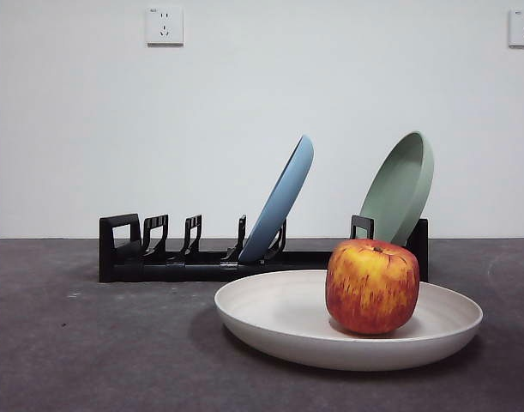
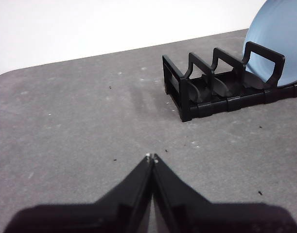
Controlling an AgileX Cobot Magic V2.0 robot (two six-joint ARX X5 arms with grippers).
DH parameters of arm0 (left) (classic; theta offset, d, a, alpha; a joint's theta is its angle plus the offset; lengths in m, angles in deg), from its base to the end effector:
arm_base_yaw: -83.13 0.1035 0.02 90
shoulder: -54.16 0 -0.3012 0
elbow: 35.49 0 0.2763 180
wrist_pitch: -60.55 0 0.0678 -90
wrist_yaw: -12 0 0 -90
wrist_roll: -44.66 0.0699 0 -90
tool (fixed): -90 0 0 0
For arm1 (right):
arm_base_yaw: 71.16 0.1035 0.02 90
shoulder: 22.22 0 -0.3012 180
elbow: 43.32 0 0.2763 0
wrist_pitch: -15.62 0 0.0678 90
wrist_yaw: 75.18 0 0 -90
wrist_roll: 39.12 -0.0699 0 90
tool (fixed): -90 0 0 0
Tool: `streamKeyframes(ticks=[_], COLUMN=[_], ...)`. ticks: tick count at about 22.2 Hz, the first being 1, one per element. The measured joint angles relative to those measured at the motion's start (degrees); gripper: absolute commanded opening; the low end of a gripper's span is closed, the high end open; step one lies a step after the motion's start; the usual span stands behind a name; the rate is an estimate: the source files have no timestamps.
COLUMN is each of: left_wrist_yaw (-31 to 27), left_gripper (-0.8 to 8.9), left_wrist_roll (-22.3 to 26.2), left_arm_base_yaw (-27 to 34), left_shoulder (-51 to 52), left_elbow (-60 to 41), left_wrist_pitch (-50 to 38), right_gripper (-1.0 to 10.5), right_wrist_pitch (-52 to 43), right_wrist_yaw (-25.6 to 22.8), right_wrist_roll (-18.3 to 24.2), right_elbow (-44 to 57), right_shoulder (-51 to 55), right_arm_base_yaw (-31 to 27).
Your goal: Take the yellow plate from the plate rack,put the plate on the table,take the apple from the table,put the apple in the plate
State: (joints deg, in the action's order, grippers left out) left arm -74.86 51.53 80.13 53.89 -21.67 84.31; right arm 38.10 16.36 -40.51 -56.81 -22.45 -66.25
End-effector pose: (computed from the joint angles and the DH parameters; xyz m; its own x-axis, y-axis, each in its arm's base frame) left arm 0.1225 -0.0103 0.1453 0.9785 -0.1061 -0.1770 0.1265 0.9861 0.1081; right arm 0.1230 0.0125 0.1460 0.9808 0.1112 -0.1602 -0.1081 0.9937 0.0282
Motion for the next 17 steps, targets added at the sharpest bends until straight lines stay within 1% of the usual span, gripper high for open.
streamKeyframes(ticks=[2, 7, 9, 12, 17], left_wrist_yaw=[0.00, 0.00, 0.00, 0.00, 0.00], left_gripper=[-0.03, -0.03, -0.03, -0.03, -0.04], left_wrist_roll=[0.00, 0.00, 0.00, 0.00, 0.00], left_arm_base_yaw=[0.00, 0.00, 0.00, 0.00, 0.00], left_shoulder=[0.00, 0.00, 0.00, 0.00, 0.00], left_elbow=[0.00, 0.00, 0.00, 0.00, 0.00], left_wrist_pitch=[0.00, 0.00, 0.00, 0.00, 0.00], right_gripper=[-0.2, -0.2, -0.2, -0.2, -0.2], right_wrist_pitch=[0.00, -0.02, -0.02, -0.02, -0.02], right_wrist_yaw=[-0.02, 0.94, 0.94, 0.94, 0.94], right_wrist_roll=[-1.05, -8.41, -10.03, -11.10, -11.52], right_elbow=[0.00, 0.00, 0.00, 0.00, 0.00], right_shoulder=[0.00, -0.57, -0.66, -0.66, -0.66], right_arm_base_yaw=[0.00, 0.00, 0.00, 0.00, 0.00])
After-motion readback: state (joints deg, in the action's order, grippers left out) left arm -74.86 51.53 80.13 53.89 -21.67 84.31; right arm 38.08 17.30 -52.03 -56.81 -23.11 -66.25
